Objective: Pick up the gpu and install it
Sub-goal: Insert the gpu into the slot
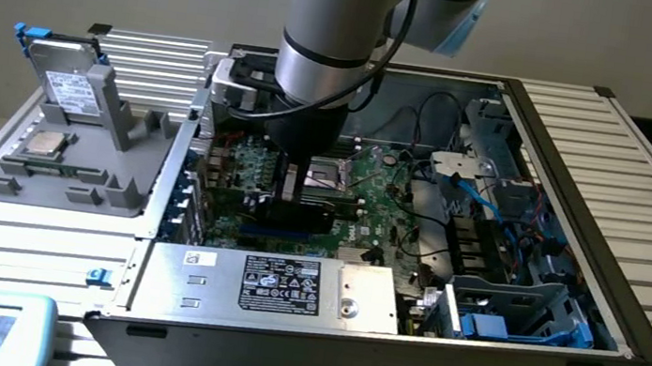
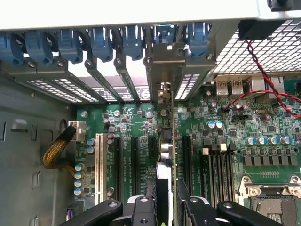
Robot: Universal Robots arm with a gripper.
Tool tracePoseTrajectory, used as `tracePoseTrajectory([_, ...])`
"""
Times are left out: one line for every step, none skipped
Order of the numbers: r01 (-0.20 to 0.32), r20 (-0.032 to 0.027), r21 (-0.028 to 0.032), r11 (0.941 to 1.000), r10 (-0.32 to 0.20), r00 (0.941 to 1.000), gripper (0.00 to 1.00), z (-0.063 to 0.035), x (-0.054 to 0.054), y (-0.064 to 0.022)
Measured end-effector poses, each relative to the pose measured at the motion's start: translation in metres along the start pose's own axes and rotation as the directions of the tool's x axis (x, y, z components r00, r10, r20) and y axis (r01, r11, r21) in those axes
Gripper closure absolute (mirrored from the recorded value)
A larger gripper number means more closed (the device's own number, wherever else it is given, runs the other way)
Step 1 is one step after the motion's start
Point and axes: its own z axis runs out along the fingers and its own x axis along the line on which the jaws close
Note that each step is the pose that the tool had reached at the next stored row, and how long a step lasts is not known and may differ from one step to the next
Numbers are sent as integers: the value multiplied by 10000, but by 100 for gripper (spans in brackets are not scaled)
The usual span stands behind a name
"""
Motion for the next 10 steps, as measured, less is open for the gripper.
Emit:
tracePoseTrajectory([0, -1, 0, 10000, 0, 10000, 72, 0, 0, 0])
tracePoseTrajectory([0, -2, 0, 10000, 0, 10000, 72, -1, 0, 0])
tracePoseTrajectory([1, -3, 0, 10000, -1, 10000, 72, -1, 0, 0])
tracePoseTrajectory([1, -2, 0, 10000, -1, 10000, 72, -1, 0, 0])
tracePoseTrajectory([-25, 1, -1, 10000, 25, 10000, 72, 0, -1, 0])
tracePoseTrajectory([-101, 13, -3, 9999, 101, 9999, 72, 1, -1, 0])
tracePoseTrajectory([-204, 27, -7, 9998, 204, 9998, 72, 3, -1, 0])
tracePoseTrajectory([-308, 41, -11, 9995, 308, 9995, 72, 4, -1, -1])
tracePoseTrajectory([-381, 53, -14, 9993, 381, 9993, 72, 4, -1, -1])
tracePoseTrajectory([-415, 58, -15, 9991, 415, 9991, 72, 5, -1, -1])
